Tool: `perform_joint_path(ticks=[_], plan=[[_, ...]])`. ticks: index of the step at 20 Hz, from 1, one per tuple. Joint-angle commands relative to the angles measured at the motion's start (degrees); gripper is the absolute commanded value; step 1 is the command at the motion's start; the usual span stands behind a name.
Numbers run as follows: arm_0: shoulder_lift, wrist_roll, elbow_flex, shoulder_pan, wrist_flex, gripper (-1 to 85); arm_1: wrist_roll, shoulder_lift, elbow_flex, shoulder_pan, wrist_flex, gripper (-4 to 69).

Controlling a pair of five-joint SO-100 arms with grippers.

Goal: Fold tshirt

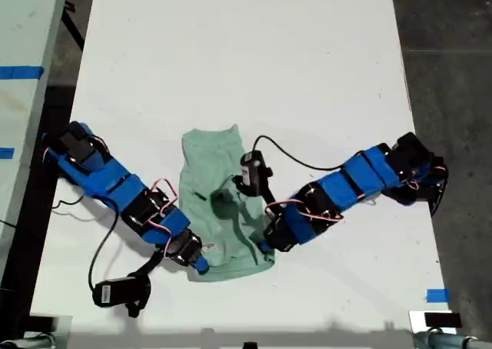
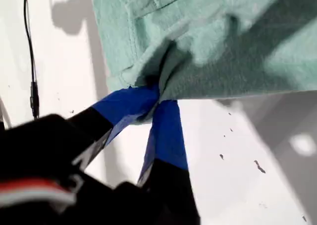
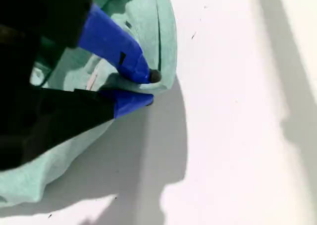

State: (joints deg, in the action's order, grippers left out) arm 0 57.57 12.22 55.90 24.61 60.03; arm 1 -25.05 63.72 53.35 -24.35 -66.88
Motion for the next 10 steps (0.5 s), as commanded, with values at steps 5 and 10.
perform_joint_path(ticks=[5,10], plan=[[18.3,-0.8,1.0,-3.9,10.2,0.1,-6.2,6.8,0.2,11.0,1.6,-0.9],[23.6,-6.5,11.0,-15.1,14.0,0.1,-12.1,6.9,3.3,22.1,5.1,-0.9]])
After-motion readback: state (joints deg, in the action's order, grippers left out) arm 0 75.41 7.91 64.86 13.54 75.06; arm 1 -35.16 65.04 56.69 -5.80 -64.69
